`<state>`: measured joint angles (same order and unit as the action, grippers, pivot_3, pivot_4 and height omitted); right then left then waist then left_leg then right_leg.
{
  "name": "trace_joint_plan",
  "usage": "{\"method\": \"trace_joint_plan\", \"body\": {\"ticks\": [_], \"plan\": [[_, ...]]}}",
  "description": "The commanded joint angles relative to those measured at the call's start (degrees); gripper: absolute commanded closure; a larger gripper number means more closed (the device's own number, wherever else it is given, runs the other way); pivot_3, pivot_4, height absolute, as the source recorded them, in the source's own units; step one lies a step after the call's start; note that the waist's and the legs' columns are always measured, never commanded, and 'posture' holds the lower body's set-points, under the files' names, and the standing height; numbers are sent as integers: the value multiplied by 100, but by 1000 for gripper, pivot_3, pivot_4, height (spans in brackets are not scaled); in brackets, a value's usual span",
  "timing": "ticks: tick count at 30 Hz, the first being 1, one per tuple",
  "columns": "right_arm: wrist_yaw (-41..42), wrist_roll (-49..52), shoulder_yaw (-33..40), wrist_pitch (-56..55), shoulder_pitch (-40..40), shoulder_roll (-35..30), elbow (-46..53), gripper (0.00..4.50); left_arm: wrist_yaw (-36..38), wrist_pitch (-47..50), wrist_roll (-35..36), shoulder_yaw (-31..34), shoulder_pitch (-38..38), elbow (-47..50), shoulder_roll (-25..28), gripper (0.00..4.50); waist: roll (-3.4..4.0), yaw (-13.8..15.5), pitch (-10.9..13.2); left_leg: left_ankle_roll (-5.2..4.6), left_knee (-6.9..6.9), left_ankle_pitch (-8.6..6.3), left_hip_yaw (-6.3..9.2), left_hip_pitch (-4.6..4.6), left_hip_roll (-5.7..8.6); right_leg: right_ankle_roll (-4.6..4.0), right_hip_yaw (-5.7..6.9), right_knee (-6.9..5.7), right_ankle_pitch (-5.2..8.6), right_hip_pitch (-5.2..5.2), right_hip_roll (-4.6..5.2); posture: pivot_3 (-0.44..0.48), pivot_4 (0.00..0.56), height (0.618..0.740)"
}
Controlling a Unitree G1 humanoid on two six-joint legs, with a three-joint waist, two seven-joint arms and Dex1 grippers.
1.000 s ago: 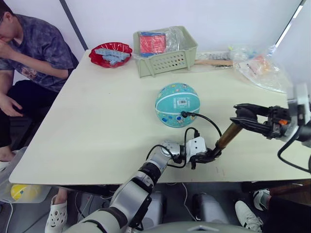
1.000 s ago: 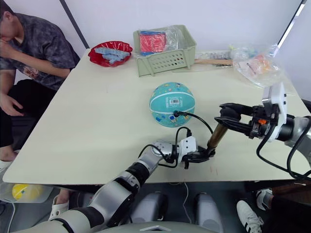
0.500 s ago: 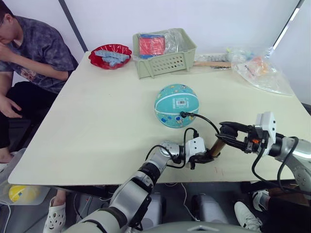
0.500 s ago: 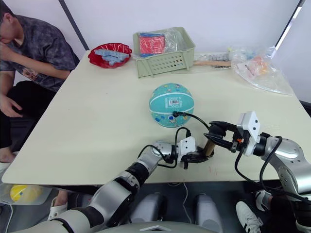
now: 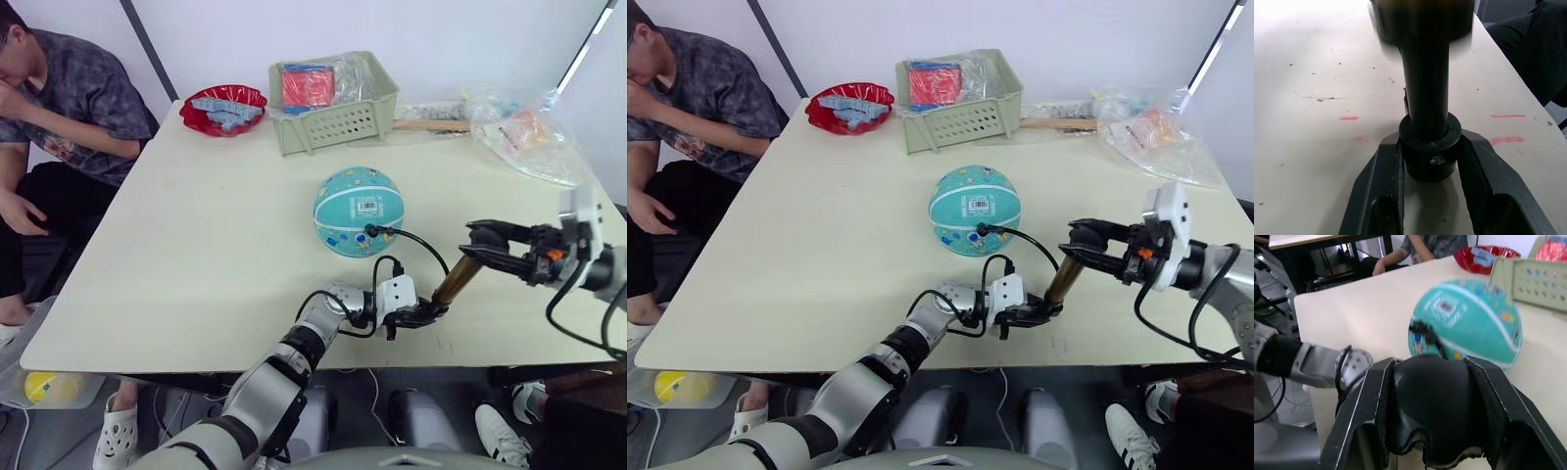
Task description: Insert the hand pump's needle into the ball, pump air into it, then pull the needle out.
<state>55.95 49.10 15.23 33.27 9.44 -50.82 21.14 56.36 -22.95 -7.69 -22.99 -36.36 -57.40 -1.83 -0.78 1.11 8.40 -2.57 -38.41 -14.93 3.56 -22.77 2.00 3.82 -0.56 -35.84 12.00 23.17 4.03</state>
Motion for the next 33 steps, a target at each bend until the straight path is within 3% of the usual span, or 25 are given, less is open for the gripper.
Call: {"method": "trace_joint_plan", "body": {"ticks": [1,17,25,33], "plan": [[-57,478,741,228,357,-300,162,2841,43,94,-250,-157,113,-265,67,3411,5,1,5,0,0,0,-2,0,1,0,-1,0,0,0,1,0,150,738],[-330,1325,1414,1031,1101,-792,83,2841,84,69,-268,-173,74,-301,86,3411,7,-3,17,0,0,0,-3,-3,0,0,-3,0,0,3,3,0,150,738],[13,492,749,675,171,-605,240,2841,70,62,-297,-200,84,-293,79,3411,0,1,13,0,0,0,-2,-2,-1,0,-2,0,0,2,2,0,150,738],[28,-78,-14,191,-165,-141,248,2841,95,82,-293,-179,102,-271,99,3411,-12,0,6,0,-1,0,1,3,-4,1,1,0,0,-1,-2,0,150,738]]}}
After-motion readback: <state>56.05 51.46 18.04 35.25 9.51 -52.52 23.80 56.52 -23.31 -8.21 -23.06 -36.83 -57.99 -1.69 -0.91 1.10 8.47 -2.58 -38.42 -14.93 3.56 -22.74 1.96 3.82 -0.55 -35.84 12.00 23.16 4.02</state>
